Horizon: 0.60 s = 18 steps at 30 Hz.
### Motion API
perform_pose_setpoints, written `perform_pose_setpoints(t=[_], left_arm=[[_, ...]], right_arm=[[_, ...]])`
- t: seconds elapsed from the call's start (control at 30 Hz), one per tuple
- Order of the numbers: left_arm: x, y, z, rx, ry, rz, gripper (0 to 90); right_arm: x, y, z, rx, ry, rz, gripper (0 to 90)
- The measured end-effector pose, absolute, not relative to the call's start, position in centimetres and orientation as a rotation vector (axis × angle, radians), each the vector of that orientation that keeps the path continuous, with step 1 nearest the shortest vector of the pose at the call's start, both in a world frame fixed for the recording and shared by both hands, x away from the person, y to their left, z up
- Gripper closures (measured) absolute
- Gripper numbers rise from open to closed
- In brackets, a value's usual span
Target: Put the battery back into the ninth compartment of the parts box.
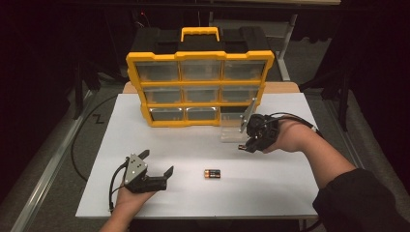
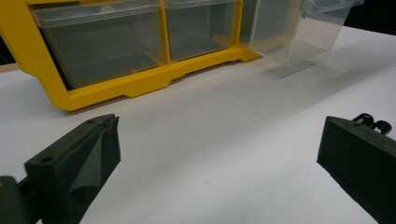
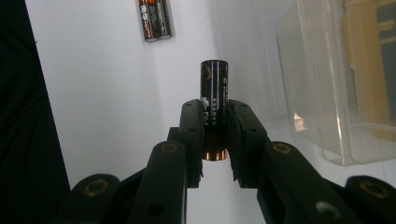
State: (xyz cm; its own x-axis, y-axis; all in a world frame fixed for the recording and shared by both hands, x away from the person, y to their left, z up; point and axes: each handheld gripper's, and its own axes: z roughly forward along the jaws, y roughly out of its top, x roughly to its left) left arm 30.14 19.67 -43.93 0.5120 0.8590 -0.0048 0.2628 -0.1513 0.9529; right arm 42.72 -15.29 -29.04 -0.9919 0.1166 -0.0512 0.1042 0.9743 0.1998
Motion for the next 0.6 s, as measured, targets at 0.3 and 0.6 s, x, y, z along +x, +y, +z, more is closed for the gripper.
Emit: perform_pose_setpoints(t=[0.3, 0.6], left_arm=[[30.1, 19.8, -43.9, 1.68, 0.963, 0.693, 0.3], [30.1, 19.8, -43.9, 1.683, 0.961, 0.699, 0.3]], right_arm=[[43.5, -14.8, -28.8, 0.163, 3.055, 0.279, 78.8], [44.2, -14.2, -27.9, 0.172, 3.047, 0.271, 78.9]])
